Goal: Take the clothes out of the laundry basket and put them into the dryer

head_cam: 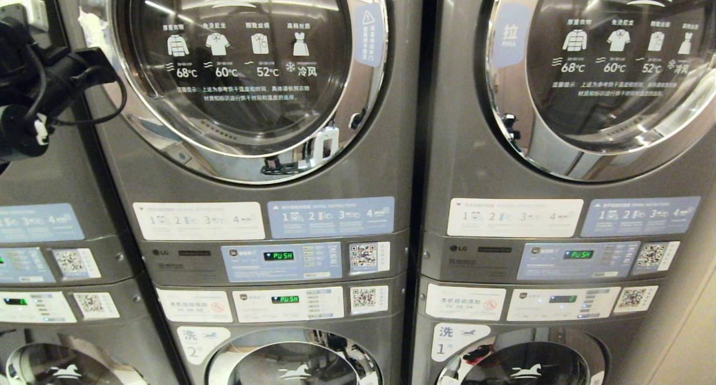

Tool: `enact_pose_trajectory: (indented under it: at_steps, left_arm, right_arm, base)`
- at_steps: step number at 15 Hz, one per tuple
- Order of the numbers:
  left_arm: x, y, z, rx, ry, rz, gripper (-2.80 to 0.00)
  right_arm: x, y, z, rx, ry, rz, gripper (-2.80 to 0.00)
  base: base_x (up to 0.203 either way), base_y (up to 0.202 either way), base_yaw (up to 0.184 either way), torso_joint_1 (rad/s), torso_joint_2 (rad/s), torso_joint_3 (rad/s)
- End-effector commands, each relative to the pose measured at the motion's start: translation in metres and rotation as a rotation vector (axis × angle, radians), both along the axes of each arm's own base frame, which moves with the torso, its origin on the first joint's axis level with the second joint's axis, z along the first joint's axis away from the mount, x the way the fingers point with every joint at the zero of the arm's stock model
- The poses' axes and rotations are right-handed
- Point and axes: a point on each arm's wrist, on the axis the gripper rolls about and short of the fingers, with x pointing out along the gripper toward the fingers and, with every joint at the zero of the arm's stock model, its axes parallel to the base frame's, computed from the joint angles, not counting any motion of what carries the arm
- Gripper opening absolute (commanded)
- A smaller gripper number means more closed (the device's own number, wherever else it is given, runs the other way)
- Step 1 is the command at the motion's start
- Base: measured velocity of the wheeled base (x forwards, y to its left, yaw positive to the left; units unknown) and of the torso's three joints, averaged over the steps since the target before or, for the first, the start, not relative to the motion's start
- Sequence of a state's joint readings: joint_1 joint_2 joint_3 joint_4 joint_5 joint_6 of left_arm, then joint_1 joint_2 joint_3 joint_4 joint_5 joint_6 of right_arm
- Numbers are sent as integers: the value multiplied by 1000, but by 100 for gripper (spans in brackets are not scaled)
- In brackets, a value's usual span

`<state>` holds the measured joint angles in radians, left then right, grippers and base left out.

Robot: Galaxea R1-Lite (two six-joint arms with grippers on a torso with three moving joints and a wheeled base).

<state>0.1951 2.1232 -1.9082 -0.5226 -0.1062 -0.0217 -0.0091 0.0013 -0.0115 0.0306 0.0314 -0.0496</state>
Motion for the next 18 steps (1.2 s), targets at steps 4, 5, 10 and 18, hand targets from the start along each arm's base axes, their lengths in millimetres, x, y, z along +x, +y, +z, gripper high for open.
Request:
enact_pose_trajectory:
  at_steps: [4,5,10,18]
  left_arm:
    - [-87,-14,79,41,-181,78,-280]
    - [-106,-17,87,50,-195,86,-280]
    - [-185,-34,56,67,-56,97,-280]
    - [-348,-68,-176,-50,517,34,-280]
  right_arm:
    - [0,0,0,-1,0,-1,-280]
    - [0,0,0,-1,0,0,-280]
    - [0,0,0,-1,-1,1,-280]
    - [0,0,0,-1,-1,1,-280]
  base:
    - [0,0,0,0,0,0]
    - [0,0,0,0,0,0]
    - [0,0,0,0,0,0]
    - [0,0,0,0,0,0]
